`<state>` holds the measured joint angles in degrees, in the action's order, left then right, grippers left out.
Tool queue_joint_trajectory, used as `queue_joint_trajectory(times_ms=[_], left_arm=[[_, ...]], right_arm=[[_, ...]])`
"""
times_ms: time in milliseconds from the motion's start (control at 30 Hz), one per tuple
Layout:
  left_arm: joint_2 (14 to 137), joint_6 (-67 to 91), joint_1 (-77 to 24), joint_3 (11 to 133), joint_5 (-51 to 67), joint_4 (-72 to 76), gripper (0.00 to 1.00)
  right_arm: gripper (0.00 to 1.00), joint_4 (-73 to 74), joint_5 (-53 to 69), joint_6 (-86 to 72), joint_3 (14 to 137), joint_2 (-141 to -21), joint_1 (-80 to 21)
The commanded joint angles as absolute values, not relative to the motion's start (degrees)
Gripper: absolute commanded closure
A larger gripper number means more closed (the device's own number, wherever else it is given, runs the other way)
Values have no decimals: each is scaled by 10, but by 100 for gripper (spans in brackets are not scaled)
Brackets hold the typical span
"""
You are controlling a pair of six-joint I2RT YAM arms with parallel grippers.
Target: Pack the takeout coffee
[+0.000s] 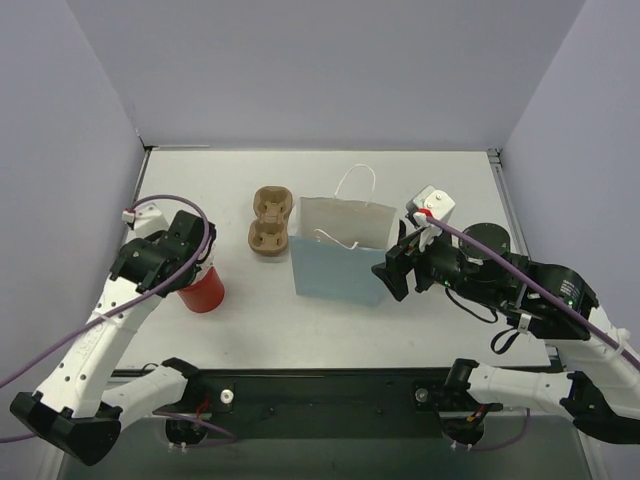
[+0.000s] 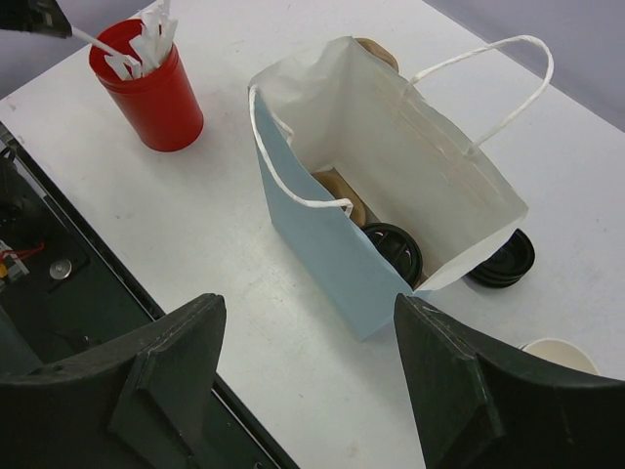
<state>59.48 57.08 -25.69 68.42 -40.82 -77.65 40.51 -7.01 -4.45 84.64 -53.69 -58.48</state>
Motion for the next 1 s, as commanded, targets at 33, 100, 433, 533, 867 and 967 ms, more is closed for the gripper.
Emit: queue_joint_trajectory(times_ms=[33,100,433,533,867,967], left_arm=[[584,532,-253,798,-438,-845,100],[582,530,-253,828,-437,-860,100],[548,435,-253,980,-405,-816,100],[546,413,-253,1026,-409,-795,100],[552,308,-253,993,-87,-523,100],[563,313,-254,967,0,-451,100]], right_arm=[[29,388,-76,-29,869,-536,-582],[29,388,-76,-32,881,-542,-582],[29,388,-93,-31,943,-579,-582],[29,388,-101,-27,968,-588,-583],[30,388,-153,-38,963,-578,-583],[29,388,-155,-47,950,-571,-582]])
